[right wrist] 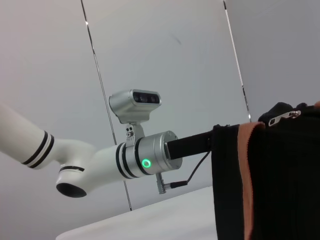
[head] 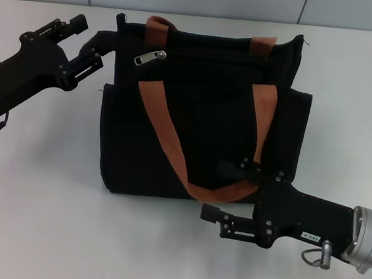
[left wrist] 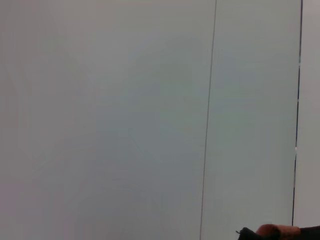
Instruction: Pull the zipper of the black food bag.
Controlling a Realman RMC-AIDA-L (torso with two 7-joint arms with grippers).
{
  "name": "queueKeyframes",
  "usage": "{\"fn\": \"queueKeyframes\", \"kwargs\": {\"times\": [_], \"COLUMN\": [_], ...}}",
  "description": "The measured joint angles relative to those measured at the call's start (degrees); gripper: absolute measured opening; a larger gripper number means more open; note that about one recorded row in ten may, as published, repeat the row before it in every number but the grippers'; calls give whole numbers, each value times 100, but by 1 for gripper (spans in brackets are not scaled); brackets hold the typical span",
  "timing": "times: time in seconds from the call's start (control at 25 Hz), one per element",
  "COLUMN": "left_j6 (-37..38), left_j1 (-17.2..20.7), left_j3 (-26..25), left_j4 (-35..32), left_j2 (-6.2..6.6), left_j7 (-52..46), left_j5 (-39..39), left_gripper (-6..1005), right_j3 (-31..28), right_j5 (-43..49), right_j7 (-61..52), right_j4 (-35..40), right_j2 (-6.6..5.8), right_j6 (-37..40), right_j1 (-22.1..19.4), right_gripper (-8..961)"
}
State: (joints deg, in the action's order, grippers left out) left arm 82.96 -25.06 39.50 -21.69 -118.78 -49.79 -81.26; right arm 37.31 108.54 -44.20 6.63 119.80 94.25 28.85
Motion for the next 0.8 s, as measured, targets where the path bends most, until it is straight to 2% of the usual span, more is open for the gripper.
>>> {"fn": "queueKeyframes", "kwargs": {"times": [0.32,0.72,0.8], "left_j6": [252,498,516], "left_j1": [8,14,26], "left_j3": [23,23,23], "left_j4": [12,293,317], "left_j2": [-4,-5,-4], "left_j7": [14,290,293], "left_j5": [8,10,11], "left_gripper": [568,134,102], "right_j3": [-5,-4,-4], "right_j5": [0,0,0], "right_j7": [0,0,0], "right_j4": [-17,-65,-67], "right_j2": [0,0,0], "right_j6": [0,-48,-48], "right_j1": [56,22,22], "right_gripper": [836,836,836]}}
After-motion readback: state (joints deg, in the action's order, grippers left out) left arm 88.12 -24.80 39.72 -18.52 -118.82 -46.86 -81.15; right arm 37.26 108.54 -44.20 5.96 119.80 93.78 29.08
